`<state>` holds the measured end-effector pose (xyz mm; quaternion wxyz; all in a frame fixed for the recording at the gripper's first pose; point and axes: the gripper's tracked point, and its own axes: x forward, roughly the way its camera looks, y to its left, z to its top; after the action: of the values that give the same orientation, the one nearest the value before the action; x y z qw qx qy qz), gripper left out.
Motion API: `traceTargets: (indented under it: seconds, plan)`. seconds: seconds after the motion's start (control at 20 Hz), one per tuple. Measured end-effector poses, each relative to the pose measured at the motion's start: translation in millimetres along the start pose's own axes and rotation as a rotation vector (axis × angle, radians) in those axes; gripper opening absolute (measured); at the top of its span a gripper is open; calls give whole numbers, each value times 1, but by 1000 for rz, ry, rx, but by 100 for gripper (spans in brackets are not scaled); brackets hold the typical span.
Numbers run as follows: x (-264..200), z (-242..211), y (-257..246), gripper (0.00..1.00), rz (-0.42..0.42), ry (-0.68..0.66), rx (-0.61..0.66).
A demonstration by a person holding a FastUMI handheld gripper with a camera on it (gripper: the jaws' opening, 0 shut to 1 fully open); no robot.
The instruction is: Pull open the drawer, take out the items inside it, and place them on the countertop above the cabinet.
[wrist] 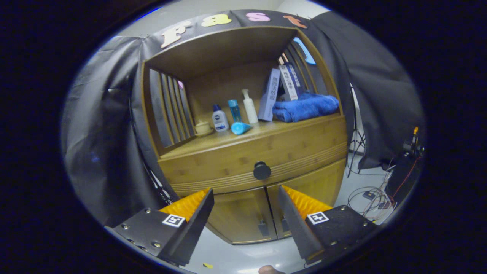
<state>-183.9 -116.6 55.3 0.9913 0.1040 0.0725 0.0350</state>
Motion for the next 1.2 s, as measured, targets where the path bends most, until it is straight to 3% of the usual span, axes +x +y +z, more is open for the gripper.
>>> traceTargets:
  seconds: [0.45,1.2]
  plan:
    - [-82,92,55,100,108,-80,-75]
    - [-135,199,38,100,30,-199,-77]
